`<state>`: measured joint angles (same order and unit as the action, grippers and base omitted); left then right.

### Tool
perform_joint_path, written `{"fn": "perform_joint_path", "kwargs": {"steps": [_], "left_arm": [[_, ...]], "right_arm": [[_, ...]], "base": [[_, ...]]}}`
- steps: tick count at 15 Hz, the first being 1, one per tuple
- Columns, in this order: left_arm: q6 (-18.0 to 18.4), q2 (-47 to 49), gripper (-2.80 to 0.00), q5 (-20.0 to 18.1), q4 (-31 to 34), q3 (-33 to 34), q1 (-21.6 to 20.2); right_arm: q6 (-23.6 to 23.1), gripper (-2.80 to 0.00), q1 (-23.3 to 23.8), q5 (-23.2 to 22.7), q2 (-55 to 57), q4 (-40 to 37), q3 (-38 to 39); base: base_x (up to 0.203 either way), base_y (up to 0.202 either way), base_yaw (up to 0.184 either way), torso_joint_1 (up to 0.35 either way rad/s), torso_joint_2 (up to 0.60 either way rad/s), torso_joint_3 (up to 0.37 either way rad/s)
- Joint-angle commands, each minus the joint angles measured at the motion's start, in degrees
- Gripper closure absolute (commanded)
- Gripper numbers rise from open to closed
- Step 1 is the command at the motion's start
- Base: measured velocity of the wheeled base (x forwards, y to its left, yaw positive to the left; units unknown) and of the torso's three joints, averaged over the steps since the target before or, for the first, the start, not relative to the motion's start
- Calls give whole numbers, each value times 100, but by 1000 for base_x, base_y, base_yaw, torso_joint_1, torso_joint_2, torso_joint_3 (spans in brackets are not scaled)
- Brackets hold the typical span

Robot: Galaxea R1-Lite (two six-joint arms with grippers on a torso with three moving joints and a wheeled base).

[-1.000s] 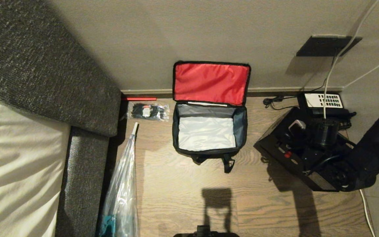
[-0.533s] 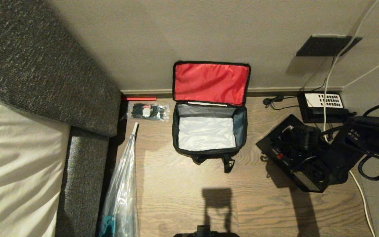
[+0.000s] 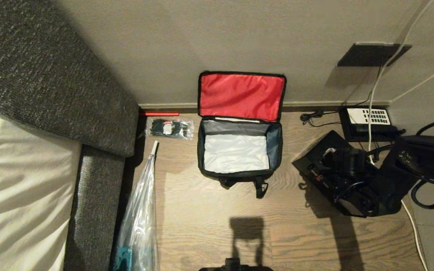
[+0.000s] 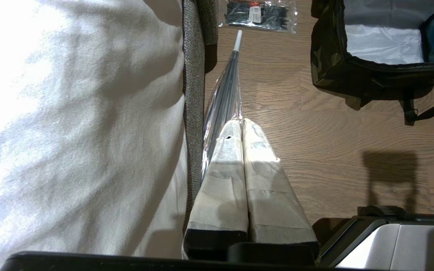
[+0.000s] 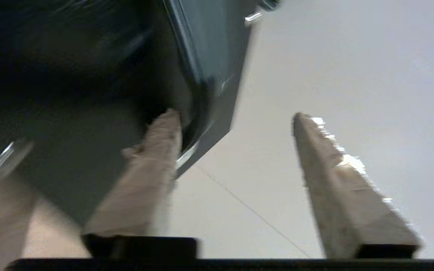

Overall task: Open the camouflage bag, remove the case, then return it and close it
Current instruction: Release the handle

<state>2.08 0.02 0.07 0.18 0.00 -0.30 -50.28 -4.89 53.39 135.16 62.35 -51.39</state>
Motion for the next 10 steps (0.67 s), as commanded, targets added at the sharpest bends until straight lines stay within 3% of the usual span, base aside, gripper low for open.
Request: {"fn": "perform_joint_path", "kwargs": {"steps": [1, 5, 6, 10], "left_arm": [[2, -11, 0, 1, -1, 9, 3], [2, -11, 0, 1, -1, 9, 3], [2, -11, 0, 1, -1, 9, -5], [2, -11, 0, 1, -1, 16, 3]], "right_arm": [[-19, -280, -150, -150, -386, -70, 598], [238, -280, -616, -520, -1455, -524, 1204], [354, 0, -665, -541, -1845, -752, 1254], [756, 0, -740, -857, -4083, -2330, 1526]], "base": [[0, 0, 0, 0, 0, 0], [0, 0, 0, 0, 0, 0], [0, 0, 0, 0, 0, 0], [0, 0, 0, 0, 0, 0]]}}
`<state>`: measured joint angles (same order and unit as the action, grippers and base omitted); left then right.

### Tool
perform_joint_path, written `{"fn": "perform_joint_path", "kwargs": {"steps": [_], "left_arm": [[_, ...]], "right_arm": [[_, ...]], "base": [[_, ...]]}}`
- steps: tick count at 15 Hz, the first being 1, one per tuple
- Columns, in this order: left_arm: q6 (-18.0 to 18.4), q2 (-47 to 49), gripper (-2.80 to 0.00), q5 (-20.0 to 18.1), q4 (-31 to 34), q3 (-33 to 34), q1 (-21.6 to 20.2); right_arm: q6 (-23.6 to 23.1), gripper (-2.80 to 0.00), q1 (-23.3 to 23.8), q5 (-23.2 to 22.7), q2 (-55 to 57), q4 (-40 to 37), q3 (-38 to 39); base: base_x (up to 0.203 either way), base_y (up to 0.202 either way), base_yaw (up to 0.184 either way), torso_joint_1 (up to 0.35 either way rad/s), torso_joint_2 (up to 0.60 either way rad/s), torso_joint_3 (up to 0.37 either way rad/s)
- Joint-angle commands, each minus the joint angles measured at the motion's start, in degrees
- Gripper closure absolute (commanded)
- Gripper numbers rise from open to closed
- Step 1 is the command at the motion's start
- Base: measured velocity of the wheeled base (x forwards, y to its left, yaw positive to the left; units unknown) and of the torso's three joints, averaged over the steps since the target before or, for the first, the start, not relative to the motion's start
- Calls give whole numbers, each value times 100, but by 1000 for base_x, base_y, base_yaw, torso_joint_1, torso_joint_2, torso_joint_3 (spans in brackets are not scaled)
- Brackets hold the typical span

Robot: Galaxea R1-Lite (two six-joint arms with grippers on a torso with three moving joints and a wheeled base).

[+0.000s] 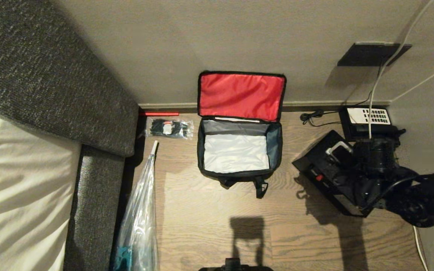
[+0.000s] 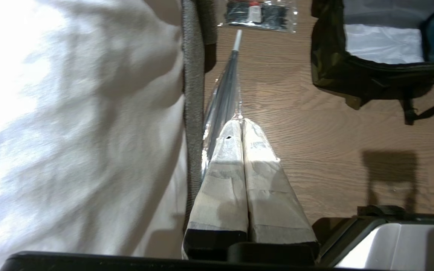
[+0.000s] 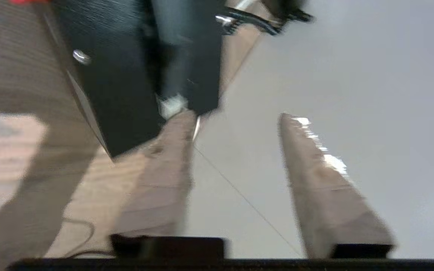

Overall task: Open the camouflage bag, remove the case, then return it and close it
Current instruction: Release the handle, then grip the handle again

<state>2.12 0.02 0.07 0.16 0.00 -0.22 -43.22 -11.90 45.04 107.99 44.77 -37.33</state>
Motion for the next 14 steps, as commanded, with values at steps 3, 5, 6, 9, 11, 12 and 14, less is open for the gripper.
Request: {"fn": "perform_joint_path", "kwargs": {"steps": [3, 5, 6, 9, 11, 12, 14], "left_arm": [[-1, -11, 0, 1, 2, 9, -4], [0, -7, 0, 1, 2, 12, -10], [3, -11, 0, 1, 2, 14, -13], [8, -11, 0, 1, 2, 9, -12], [8, -11, 0, 1, 6, 9, -5], [0, -11, 0, 1, 2, 9, -4], [-7, -11, 0, 5, 2, 14, -10]], "right_arm": [[240, 0, -64, -135, -3925, -2058, 628], [502, 0, -74, -178, -5677, -2942, 1039], [614, 0, -78, -192, -6463, -3395, 1208], [1389, 0, 120, -617, -8529, -5084, 1634], [3352, 0, 326, -2066, -9138, -5654, 2060], [4046, 0, 410, -2880, -9178, -5779, 2477], [4370, 0, 488, -4195, -9167, -5373, 3278]], "base": [[0, 0, 0, 0, 0, 0], [0, 0, 0, 0, 0, 0], [0, 0, 0, 0, 0, 0], [0, 0, 0, 0, 0, 0], [0, 0, 0, 0, 0, 0], [0, 0, 0, 0, 0, 0], [0, 0, 0, 0, 0, 0]]}}
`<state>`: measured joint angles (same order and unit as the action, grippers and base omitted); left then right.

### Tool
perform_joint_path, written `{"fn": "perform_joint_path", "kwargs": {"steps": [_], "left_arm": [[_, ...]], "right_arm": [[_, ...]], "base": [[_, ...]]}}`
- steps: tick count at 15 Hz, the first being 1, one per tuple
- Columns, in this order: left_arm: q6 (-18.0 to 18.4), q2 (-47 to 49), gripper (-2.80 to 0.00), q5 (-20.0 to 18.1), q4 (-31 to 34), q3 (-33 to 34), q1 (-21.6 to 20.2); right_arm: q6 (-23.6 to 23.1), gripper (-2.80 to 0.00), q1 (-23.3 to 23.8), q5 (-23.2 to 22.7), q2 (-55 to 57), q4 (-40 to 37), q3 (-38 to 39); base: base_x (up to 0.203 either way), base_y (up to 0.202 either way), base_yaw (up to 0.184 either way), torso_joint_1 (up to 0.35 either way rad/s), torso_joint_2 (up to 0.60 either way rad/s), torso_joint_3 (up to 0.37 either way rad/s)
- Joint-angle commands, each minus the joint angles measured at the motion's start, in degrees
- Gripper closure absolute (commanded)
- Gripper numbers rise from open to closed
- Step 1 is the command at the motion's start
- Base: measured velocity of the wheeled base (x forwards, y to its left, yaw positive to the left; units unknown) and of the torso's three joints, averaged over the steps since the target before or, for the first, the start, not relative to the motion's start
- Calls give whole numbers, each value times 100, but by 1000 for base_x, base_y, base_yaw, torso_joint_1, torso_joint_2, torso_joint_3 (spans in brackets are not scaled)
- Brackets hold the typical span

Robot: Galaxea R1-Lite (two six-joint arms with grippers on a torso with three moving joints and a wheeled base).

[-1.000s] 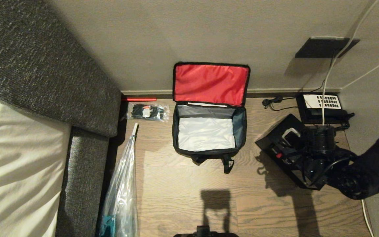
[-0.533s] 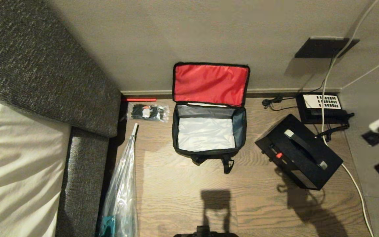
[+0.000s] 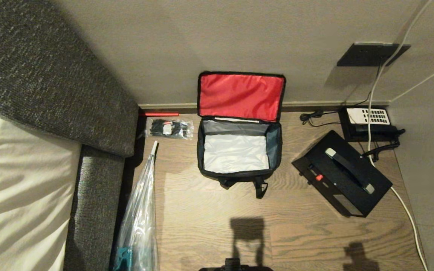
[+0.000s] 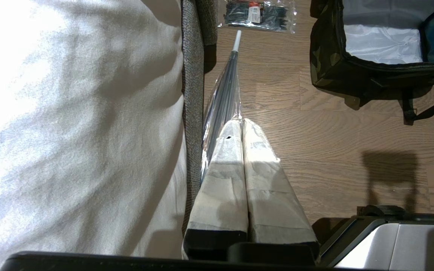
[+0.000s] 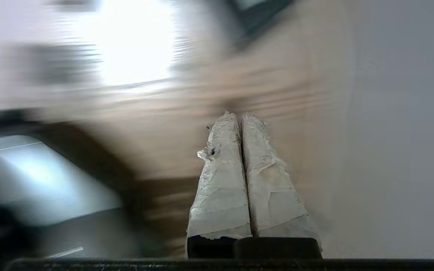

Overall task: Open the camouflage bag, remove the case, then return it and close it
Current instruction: Grip the handle again

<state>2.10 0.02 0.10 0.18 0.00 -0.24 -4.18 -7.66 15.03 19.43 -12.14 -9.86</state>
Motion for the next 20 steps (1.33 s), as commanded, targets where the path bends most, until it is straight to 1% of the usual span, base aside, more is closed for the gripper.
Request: {"fn": "perform_joint_path", "kwargs": {"steps": [1, 3, 4, 5, 6, 8, 9, 11, 13, 16, 17, 18, 19, 20], "left_arm": [[10, -11, 0, -1, 8, 9, -2], [0, -11, 0, -1, -1, 9, -2], [-7, -11, 0, 3, -1, 10, -5], [19, -11, 0, -1, 8, 9, -2], [12, -11, 0, -1, 5, 9, -6], [9, -9, 0, -8, 8, 9, -2], [-11, -11, 0, 1, -1, 9, -2], [-3, -11, 0, -1, 2, 9, -8], [-15, -11, 0, -1, 5, 9, -4], [-8, -11, 0, -1, -1, 9, -11], [-22, -11, 0, -1, 3, 15, -2], [-17, -11, 0, 0, 7, 9, -2], [-8, -11, 0, -1, 8, 9, -2], [-16, -11, 0, -1, -1, 9, -3]], "right_arm": [[481, 0, 73, -1434, -310, 485, 677], [490, 0, 91, -1499, -310, 1051, 802], [405, 0, 153, -1588, -305, 1492, 907], [241, 0, 393, -1640, -289, 1587, 941], [132, 0, 588, -1674, -343, 1515, 942], [111, 0, 599, -1671, -701, 1545, 967], [22, 0, 599, -1664, -781, 1531, 975], [-495, 0, 599, -1661, -777, 1482, 975], [-495, 0, 614, -1675, -839, 1477, 982], [-414, 0, 675, -1675, -1781, 1427, 971], [-193, 0, 683, -1634, -1978, 1415, 979], [316, 0, 689, -1552, -1994, 1303, 979], [559, 0, 693, -1501, -1968, 1260, 983], [480, 0, 696, -1477, -1952, 1240, 986]], "base": [[0, 0, 0, 0, 0, 0], [0, 0, 0, 0, 0, 0], [0, 0, 0, 0, 0, 0], [0, 0, 0, 0, 0, 0], [0, 0, 0, 0, 0, 0], [0, 0, 0, 0, 0, 0], [0, 0, 0, 0, 0, 0], [0, 0, 0, 0, 0, 0], [0, 0, 0, 0, 0, 0], [0, 0, 0, 0, 0, 0], [0, 0, 0, 0, 0, 0], [0, 0, 0, 0, 0, 0], [0, 0, 0, 0, 0, 0], [0, 0, 0, 0, 0, 0]]}}
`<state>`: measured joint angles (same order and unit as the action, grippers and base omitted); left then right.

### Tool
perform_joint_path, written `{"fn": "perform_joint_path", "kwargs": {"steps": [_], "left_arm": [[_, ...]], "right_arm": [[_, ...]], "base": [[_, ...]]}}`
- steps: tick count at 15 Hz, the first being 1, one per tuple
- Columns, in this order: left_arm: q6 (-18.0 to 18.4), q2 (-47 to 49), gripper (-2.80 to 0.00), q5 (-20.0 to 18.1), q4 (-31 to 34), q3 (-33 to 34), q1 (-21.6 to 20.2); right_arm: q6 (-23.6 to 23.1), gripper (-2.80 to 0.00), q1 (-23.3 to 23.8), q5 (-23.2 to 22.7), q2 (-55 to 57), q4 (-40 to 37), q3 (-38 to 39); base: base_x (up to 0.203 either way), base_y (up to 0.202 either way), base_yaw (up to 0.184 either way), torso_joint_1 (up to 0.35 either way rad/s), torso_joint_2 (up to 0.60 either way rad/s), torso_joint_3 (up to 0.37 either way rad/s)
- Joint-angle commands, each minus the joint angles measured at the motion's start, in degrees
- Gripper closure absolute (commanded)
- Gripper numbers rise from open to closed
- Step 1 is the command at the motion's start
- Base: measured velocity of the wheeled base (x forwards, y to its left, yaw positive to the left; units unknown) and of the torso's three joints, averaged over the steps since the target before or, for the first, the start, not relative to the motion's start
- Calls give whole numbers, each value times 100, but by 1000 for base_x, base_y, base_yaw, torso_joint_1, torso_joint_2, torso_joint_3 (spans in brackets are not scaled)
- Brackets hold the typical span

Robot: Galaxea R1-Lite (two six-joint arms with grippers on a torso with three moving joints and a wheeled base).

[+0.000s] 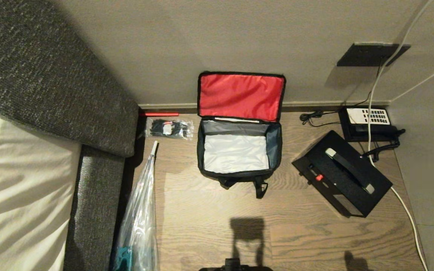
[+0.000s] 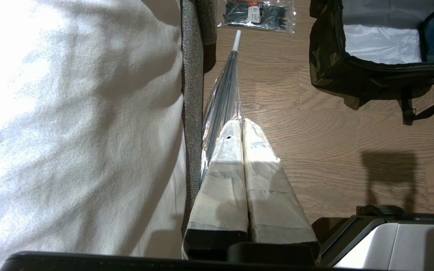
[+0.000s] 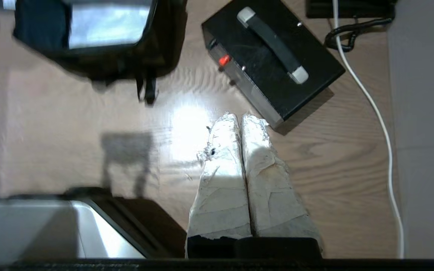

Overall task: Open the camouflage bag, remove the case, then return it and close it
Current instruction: Grip the handle again

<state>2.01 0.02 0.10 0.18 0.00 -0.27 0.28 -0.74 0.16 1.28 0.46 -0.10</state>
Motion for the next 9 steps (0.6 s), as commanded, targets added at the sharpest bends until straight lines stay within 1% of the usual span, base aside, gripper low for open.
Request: {"fn": "perform_joint_path", "kwargs": {"steps": [1, 9], "left_arm": [[-1, -11, 0, -1, -1, 9, -7], [-1, -11, 0, -1, -1, 9, 0]], "right_arm": [[33, 0, 4, 10, -137, -19, 10], [33, 0, 4, 10, -137, -19, 10]], "base": [[0, 0, 0, 0, 0, 0], [0, 0, 0, 0, 0, 0]]}}
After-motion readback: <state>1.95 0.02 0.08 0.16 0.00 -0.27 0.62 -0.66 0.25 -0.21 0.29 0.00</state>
